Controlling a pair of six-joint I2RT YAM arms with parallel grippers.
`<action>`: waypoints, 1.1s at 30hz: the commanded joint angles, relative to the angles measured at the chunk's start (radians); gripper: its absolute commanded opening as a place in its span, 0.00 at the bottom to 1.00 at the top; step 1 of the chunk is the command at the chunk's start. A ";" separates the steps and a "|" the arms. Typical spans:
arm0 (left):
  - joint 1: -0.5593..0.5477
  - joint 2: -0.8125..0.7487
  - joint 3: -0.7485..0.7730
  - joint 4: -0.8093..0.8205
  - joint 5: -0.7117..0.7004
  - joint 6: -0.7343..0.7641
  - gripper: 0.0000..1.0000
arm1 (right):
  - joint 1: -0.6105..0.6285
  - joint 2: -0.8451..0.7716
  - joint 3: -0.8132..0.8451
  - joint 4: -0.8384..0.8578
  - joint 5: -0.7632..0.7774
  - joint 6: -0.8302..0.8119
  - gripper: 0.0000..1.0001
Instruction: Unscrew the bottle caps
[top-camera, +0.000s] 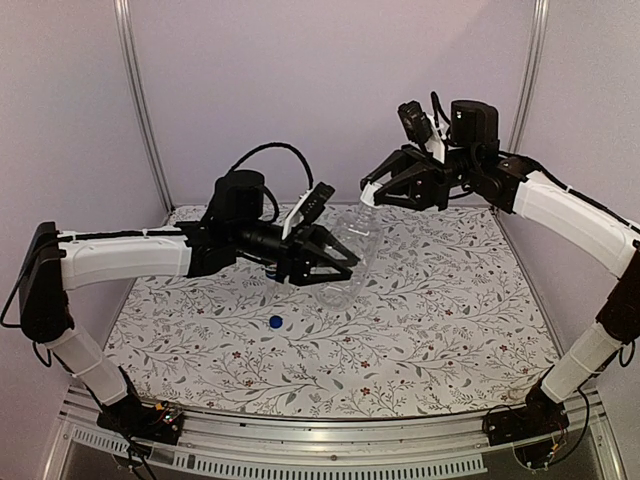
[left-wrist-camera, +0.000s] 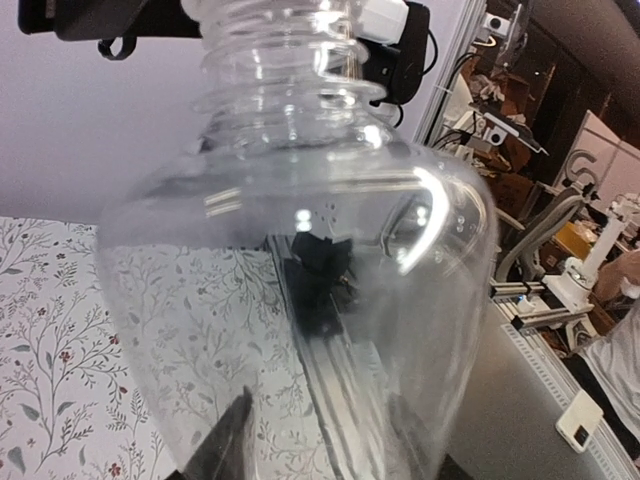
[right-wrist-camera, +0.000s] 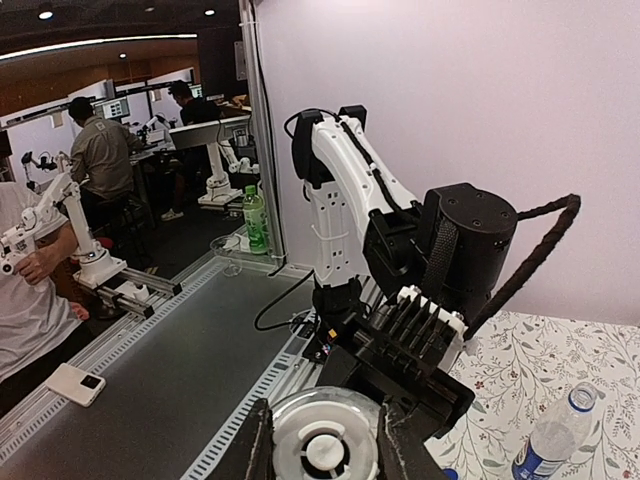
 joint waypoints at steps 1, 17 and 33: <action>0.006 -0.005 0.004 0.062 0.041 0.013 0.23 | -0.023 -0.007 0.012 0.041 -0.078 0.041 0.14; 0.012 -0.034 -0.003 0.039 -0.057 0.042 0.24 | -0.094 -0.074 -0.025 0.138 0.161 0.238 0.13; 0.031 -0.106 -0.011 -0.037 -0.502 0.080 0.27 | -0.150 -0.190 -0.094 -0.086 0.722 0.296 0.14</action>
